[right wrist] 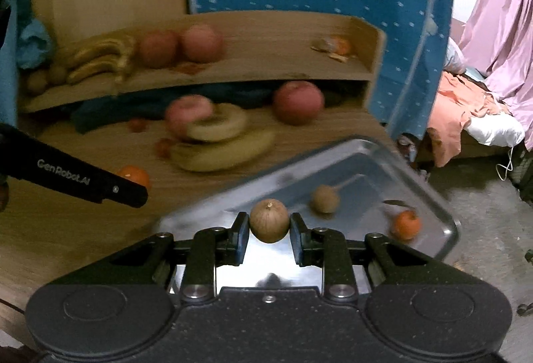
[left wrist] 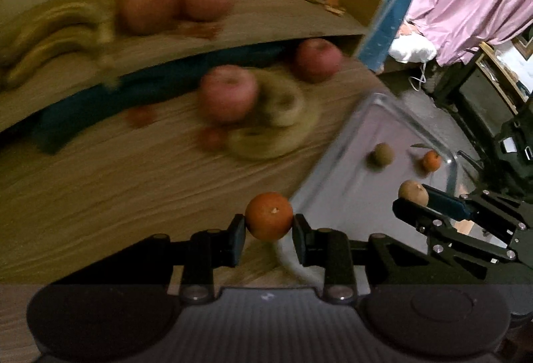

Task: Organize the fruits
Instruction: 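Carry the mandarin and kiwi in both tools over the metal tray, then open both tools to drop the mandarin and kiwi onto the tray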

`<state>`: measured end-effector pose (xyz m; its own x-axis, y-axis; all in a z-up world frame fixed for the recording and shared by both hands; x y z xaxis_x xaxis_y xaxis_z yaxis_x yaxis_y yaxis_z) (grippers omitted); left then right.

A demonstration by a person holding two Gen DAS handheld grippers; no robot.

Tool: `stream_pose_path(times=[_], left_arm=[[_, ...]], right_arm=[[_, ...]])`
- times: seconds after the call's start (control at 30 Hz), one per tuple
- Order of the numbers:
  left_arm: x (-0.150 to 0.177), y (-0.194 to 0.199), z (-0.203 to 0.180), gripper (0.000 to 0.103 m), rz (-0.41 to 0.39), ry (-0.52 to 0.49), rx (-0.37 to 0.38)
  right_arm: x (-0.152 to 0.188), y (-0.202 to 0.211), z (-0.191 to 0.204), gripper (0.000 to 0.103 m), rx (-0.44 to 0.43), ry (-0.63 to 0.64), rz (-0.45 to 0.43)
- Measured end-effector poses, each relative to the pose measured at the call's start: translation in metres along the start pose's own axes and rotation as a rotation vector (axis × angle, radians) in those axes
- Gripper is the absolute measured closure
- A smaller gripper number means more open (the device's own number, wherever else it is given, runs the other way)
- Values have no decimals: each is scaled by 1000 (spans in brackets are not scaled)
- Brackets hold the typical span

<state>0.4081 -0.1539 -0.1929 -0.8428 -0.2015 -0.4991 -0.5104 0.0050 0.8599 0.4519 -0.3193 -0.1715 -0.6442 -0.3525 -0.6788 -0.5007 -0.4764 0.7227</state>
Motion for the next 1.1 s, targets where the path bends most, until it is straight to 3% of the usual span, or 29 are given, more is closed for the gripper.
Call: stream_pose_path(times=[0.17, 0.37, 0.9, 1.1], left_arm=[[-20, -31, -40, 69, 14, 10, 29], [-31, -62, -64, 69, 46, 26, 21], [-29, -85, -87, 69, 118, 3, 9], [-23, -82, -85, 57, 122, -2, 13]], right_arm=[[-4, -8, -44, 75, 2, 20, 33], [2, -18, -69, 75, -21, 36, 79], [15, -30, -75, 75, -43, 26, 139], [21, -33, -71, 75, -48, 17, 148]])
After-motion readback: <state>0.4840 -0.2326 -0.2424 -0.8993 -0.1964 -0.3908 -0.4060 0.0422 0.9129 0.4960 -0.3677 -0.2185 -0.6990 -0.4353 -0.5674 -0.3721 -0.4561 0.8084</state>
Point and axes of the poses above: each gripper's, at about its wrist camera, not at the fingertips, and y roughly against the way its jaws point, z to its left, x to its underside, the point moved 10 cm from there along -y, roughly the way its jaws point, and after that the axes turned 13 degrees about -y, right-handed, at the moved point
